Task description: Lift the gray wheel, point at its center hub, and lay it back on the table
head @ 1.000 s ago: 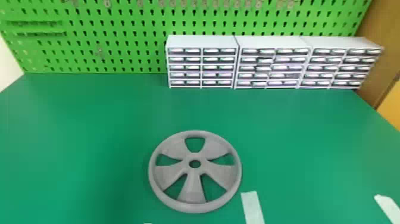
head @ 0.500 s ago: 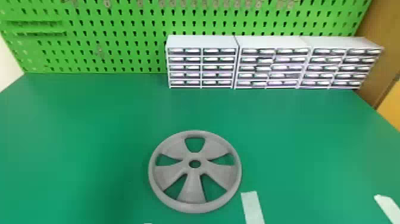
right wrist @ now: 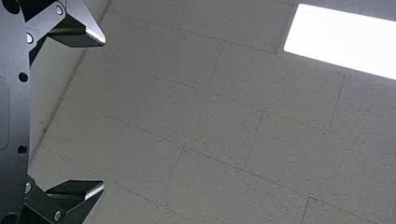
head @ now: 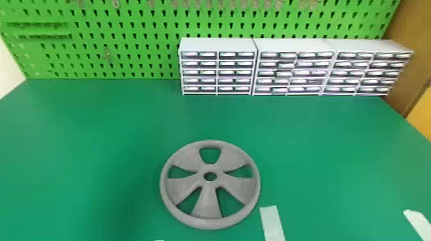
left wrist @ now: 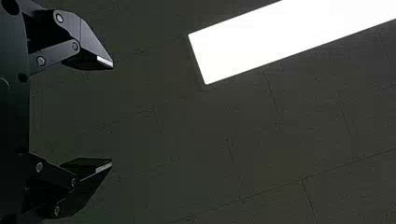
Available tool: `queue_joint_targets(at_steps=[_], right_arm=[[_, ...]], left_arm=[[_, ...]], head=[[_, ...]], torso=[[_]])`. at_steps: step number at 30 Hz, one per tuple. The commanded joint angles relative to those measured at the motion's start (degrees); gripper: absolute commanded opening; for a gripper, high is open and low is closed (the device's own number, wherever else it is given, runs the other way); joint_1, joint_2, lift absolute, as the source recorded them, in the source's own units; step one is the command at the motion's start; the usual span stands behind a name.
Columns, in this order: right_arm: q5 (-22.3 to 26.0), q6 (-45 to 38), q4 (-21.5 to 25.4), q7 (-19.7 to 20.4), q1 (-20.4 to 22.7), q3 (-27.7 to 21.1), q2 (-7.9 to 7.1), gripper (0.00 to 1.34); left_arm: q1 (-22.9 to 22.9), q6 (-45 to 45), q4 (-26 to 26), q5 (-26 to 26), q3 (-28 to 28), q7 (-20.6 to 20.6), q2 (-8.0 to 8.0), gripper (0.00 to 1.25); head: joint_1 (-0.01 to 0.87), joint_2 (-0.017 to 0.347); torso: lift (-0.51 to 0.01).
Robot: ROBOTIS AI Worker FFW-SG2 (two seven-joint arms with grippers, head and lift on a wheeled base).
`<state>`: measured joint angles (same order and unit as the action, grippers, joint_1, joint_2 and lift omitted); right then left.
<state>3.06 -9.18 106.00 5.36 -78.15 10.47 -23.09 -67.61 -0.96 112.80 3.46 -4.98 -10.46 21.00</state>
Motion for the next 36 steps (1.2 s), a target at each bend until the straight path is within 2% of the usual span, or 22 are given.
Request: queue_joint_targets(at_steps=[1,5,14,25,32,36], right_arm=[[0.99,-0.40,-0.27,0.00,3.27,-2.38,-0.11,1.13],[2.75,-1.10,-1.06,0.00,6.87,-3.70,-0.11,1.13],[4.77,-1.10,-5.02,0.17,13.73,-3.61,0.94,1.13],[7.93,-3.48,-6.07,0.26,21.37,-5.63,-0.11,1.13],[9.95,-8.31,-6.25,0.26,27.44,-6.95,-0.11,1.13],[10.83,-8.75,-7.48,0.26,30.51,-6.34,1.03,1.13]], left_arm=[[2.04,-0.01,-1.79,0.14,-0.91,0.00,-0.09,0.74],[4.50,-0.01,-3.11,0.50,-1.62,-0.26,-0.09,0.74],[9.60,-0.01,-6.27,-1.17,-0.56,-0.26,-0.70,0.74],[16.98,-0.45,-8.03,-2.58,1.46,-0.53,-0.70,0.74],[21.20,-0.45,-9.97,-2.84,0.93,-0.70,-1.84,0.74],[22.70,-0.45,-12.08,-3.81,1.02,-0.61,-3.69,0.74]], head=[[0.692,0.048],[0.692,0.048],[0.692,0.048],[0.692,0.048],[0.692,0.048],[0.692,0.048]], torso=[[-0.096],[-0.096],[-0.096],[-0.096],[-0.096],[-0.096]])
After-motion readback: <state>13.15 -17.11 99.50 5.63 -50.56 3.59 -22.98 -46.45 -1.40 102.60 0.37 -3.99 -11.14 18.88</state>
